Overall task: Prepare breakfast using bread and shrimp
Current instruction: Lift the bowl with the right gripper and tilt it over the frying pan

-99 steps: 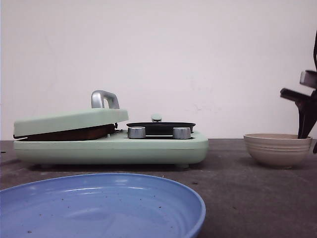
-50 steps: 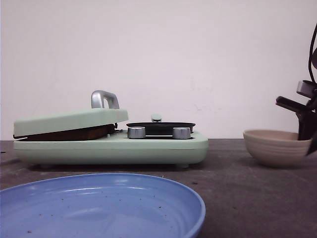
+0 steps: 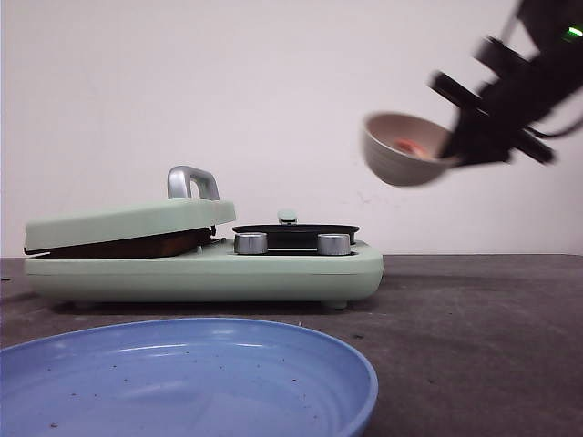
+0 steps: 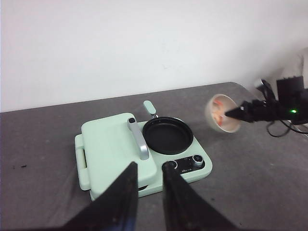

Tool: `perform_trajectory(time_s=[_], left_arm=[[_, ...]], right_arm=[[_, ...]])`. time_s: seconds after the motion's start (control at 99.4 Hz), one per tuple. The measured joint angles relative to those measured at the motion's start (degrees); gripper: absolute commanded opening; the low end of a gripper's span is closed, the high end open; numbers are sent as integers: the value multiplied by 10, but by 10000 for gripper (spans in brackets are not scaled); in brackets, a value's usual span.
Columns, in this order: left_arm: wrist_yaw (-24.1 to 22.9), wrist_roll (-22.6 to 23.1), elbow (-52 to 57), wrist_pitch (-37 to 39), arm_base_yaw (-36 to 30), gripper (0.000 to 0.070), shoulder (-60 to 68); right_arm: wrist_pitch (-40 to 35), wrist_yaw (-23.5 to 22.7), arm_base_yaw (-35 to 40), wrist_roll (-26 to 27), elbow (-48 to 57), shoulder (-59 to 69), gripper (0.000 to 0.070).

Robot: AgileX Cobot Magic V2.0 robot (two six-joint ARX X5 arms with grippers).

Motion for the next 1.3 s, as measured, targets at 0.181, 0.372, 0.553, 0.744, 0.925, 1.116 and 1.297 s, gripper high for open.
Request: perform_trajectory(time_s=[0.181,0.372,0.553,0.744,0.925,1.116,1.297], left_arm=[[-10,0,0,0,0,0,0],[-10,-5,0,3,0,0,0],[-10,-13,0,4,0,0,0],[-10,-16,0,4,0,0,0],[-16,-22,0,4,0,0,0],[-34,-26,0,4,0,0,0],[-40,-26,0,4,0,0,0]], right_arm=[[17,103,84,-16,29,1,0],[49,212,141,-73,70,9,0],[52,271,168,-154,114,44,0],[82,309,182,-240,121,78,0],[109,336,189,-297,124,102,0],[135,355,201,-342,124,117,0],[183,397,224,-410,124,120,0]])
